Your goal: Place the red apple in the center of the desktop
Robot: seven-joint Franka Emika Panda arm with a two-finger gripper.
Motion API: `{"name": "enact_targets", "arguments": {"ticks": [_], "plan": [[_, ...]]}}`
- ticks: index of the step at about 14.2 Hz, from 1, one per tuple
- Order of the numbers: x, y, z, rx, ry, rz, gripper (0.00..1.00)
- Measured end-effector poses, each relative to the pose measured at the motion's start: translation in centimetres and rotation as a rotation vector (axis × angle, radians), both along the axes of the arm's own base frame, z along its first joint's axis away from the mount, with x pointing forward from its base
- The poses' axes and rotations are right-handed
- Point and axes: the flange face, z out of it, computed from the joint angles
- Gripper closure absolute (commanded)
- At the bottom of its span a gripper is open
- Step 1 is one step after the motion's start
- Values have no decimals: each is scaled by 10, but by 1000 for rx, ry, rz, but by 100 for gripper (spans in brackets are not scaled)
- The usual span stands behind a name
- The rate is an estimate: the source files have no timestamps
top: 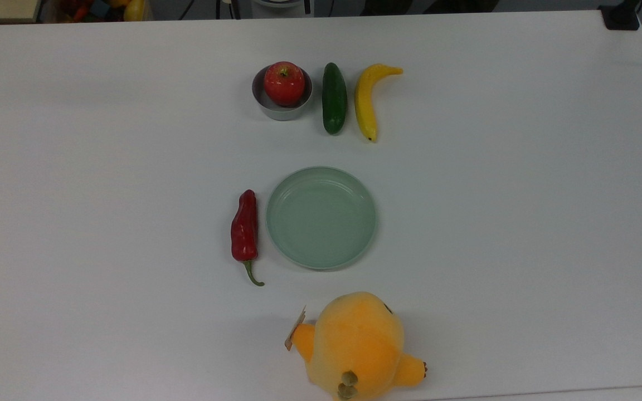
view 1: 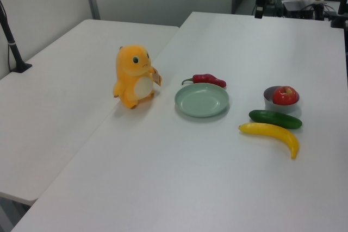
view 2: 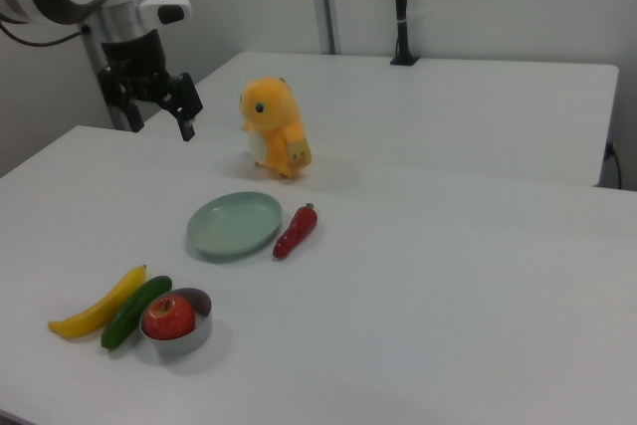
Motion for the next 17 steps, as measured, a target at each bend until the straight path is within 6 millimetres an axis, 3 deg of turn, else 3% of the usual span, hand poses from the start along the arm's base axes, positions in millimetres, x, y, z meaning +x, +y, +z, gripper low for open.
{"name": "enact_targets", "arguments": {"ticks": [13, 17], "plan": [[-6, 2, -8, -6, 55, 17, 0], [-20, 4, -33, -19, 199, 106, 0]]}}
